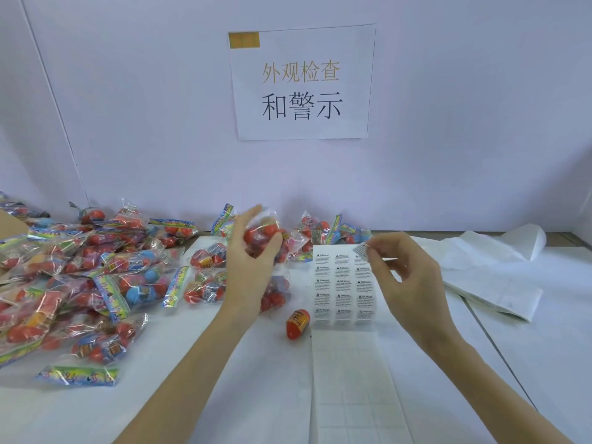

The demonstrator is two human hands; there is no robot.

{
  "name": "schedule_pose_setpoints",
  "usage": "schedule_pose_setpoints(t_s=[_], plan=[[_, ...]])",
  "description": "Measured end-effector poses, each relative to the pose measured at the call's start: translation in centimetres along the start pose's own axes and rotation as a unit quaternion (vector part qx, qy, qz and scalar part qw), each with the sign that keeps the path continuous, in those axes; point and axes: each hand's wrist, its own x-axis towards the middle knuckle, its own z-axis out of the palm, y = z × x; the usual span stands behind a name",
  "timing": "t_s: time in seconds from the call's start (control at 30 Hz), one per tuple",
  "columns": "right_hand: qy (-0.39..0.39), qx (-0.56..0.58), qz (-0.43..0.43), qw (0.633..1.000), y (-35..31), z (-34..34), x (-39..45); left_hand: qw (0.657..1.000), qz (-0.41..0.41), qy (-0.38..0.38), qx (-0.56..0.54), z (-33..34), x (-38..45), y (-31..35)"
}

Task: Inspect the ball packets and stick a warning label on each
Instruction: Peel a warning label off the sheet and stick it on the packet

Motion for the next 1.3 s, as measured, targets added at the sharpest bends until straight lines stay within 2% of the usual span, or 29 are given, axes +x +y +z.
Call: schedule_pose_setpoints(t_s=[0.07, 0.13, 0.3, 0.47, 0.93, 1.3], plan=[[-0.010, 0.035, 0.024, 0.999, -0.2, 0.1, 0.0, 0.996, -0.011, -0.018, -0.082, -0.2, 0.1, 0.4], [-0.021, 0.060, 0.034, 0.997, -0.5, 0.1, -0.1, 0.992, 0.006, -0.051, -0.116, 0.0, 0.0, 0.6], [-0.039, 0.155, 0.079, 0.984, -1.4, 0.1, -0.2, 0.985, 0.064, -0.152, -0.054, 1.2, -1.4, 0.8], [-0.034, 0.161, 0.117, 0.979, -1.4, 0.6, -0.5, 0.977, 0.045, -0.201, -0.048, 2.5, -2.7, 0.4], [0.007, 0.209, 0.227, 0.951, -1.4, 1.2, -0.8, 0.976, 0.023, -0.205, -0.067, 2.7, -2.9, 0.0], [0.002, 0.214, 0.243, 0.946, -1.4, 1.0, -0.9, 0.974, 0.034, -0.216, -0.062, 2.6, -3.1, 0.3]])
